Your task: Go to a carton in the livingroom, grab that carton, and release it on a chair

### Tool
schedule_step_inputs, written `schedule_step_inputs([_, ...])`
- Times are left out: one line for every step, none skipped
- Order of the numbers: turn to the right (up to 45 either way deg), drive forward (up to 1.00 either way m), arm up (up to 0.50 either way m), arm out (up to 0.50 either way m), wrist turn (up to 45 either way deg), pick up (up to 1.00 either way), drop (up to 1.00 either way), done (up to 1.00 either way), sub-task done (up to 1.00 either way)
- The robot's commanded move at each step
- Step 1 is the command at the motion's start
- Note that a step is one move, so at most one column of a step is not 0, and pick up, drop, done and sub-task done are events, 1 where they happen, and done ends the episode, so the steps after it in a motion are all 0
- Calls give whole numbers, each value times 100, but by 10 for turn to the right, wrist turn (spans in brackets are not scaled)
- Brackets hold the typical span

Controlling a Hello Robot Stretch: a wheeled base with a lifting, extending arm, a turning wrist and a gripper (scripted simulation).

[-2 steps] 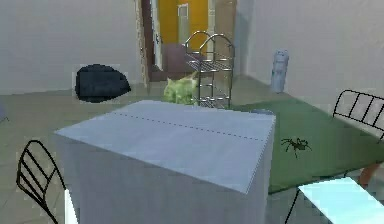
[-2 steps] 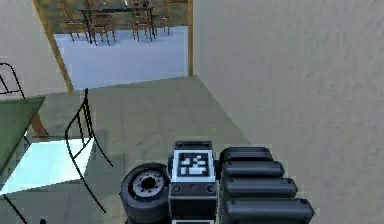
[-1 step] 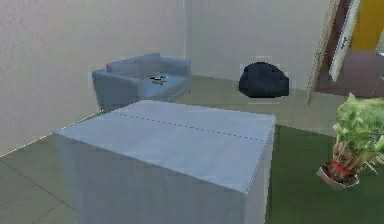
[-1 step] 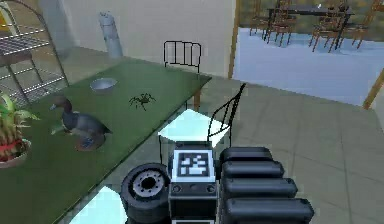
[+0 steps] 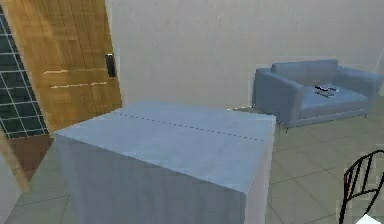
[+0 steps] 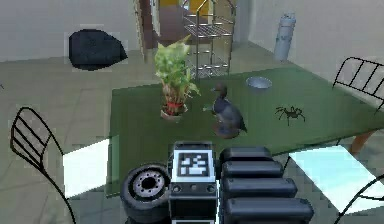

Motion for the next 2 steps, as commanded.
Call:
schedule_step_inputs([-420, 0, 0, 0, 0, 0, 0, 0, 0])
schedule_step_inputs([450, 0, 0, 0, 0, 0, 0, 0, 0])
